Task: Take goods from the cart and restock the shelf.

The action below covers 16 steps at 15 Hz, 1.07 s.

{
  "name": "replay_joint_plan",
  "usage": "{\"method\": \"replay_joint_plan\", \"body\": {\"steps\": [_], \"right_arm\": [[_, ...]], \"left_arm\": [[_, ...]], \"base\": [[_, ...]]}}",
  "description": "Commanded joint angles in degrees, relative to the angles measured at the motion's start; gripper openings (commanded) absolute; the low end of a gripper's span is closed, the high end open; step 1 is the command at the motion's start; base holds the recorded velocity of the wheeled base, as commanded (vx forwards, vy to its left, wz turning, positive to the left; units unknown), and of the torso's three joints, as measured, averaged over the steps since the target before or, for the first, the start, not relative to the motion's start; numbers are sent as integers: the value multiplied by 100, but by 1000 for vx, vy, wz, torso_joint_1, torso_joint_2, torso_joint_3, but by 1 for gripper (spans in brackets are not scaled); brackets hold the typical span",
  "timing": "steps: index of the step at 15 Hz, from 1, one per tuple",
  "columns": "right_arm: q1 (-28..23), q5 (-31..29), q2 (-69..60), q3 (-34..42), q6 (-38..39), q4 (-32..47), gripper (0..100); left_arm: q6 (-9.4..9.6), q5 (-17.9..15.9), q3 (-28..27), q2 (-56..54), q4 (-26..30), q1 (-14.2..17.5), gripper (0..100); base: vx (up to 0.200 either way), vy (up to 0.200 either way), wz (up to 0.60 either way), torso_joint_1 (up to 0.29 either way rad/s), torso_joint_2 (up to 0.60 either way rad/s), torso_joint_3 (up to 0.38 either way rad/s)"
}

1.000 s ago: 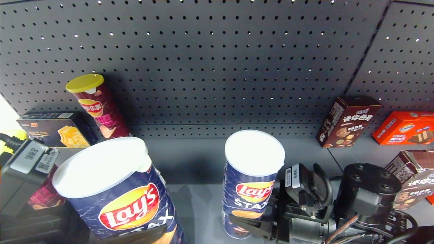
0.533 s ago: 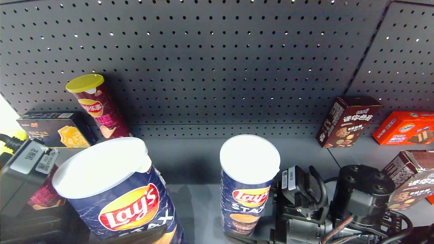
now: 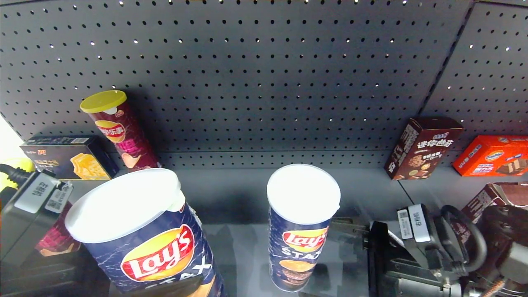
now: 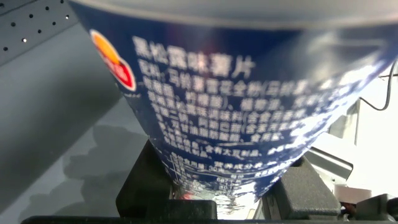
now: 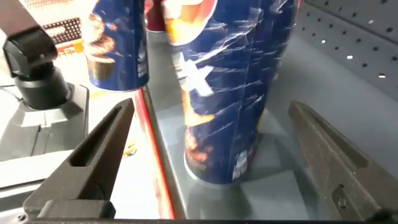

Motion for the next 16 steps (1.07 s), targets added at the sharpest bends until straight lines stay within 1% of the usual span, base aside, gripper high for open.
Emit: {"method": "replay_joint_plan", "body": {"steps": [1, 4, 5, 6, 7, 9, 13, 15, 16], "right_arm": [[-101, -6, -853, 400, 1, 15, 100], [-330, -15, -1626, 717, 1, 279, 100], [-593, -15, -1960, 945, 1, 288, 100], [-593, -15, -1960, 945, 1, 288, 100], [-875, -15, -2514, 1349, 1, 358, 100], [-875, -24, -2988, 1560, 1, 692, 100], [-839, -1175, -4720, 1578, 1, 2722, 100], [-848, -1597, -5625, 1578, 1, 3883, 100], [-857, -1685, -6065, 1578, 10, 4498, 100]], "left_arm": [[0, -1, 67, 7, 1, 1, 0], [0, -1, 102, -10, 1, 1, 0], [0, -1, 111, -10, 1, 1, 0], [0, -1, 111, -10, 1, 1, 0], [9, 8, 155, -10, 1, -8, 0], [17, 8, 155, -10, 1, -26, 0], [17, 26, 313, -151, 1, -26, 0], [17, 26, 392, -248, 1, -26, 0], [17, 26, 410, -265, 1, -26, 0]], "base": [[0, 0, 0, 0, 0, 0], [0, 0, 0, 0, 0, 0], [0, 0, 0, 0, 0, 0], [0, 0, 0, 0, 0, 0], [0, 0, 0, 0, 0, 0], [0, 0, 0, 0, 0, 0], [0, 0, 0, 0, 0, 0], [0, 0, 0, 0, 0, 0], [0, 0, 0, 0, 0, 0]]}}
